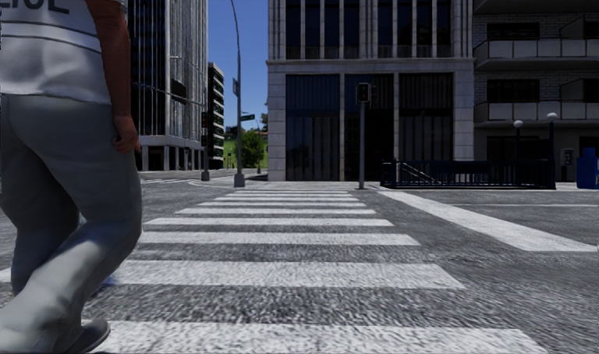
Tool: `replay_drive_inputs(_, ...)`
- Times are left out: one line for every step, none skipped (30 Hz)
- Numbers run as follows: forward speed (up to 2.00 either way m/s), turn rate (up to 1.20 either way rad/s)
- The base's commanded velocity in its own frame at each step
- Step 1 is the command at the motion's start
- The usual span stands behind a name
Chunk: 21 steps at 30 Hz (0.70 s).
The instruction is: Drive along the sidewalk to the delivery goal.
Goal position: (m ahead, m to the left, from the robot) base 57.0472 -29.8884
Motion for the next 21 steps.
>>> replay_drive_inputs(2.00, 0.00)
replay_drive_inputs(2.00, 0.00)
replay_drive_inputs(2.00, 0.00)
replay_drive_inputs(2.00, 0.00)
replay_drive_inputs(2.00, 0.00)
replay_drive_inputs(2.00, 0.00)
replay_drive_inputs(2.00, 0.00)
replay_drive_inputs(2.00, 0.00)
replay_drive_inputs(2.00, 0.00)
replay_drive_inputs(2.00, 0.00)
replay_drive_inputs(2.00, 0.00)
replay_drive_inputs(2.00, 0.00)
replay_drive_inputs(2.00, 0.00)
replay_drive_inputs(2.00, 0.00)
replay_drive_inputs(2.00, 0.00)
replay_drive_inputs(2.00, 0.00)
replay_drive_inputs(2.00, 0.00)
replay_drive_inputs(2.00, 0.00)
replay_drive_inputs(2.00, 0.00)
replay_drive_inputs(2.00, 0.00)
replay_drive_inputs(2.00, 0.00)
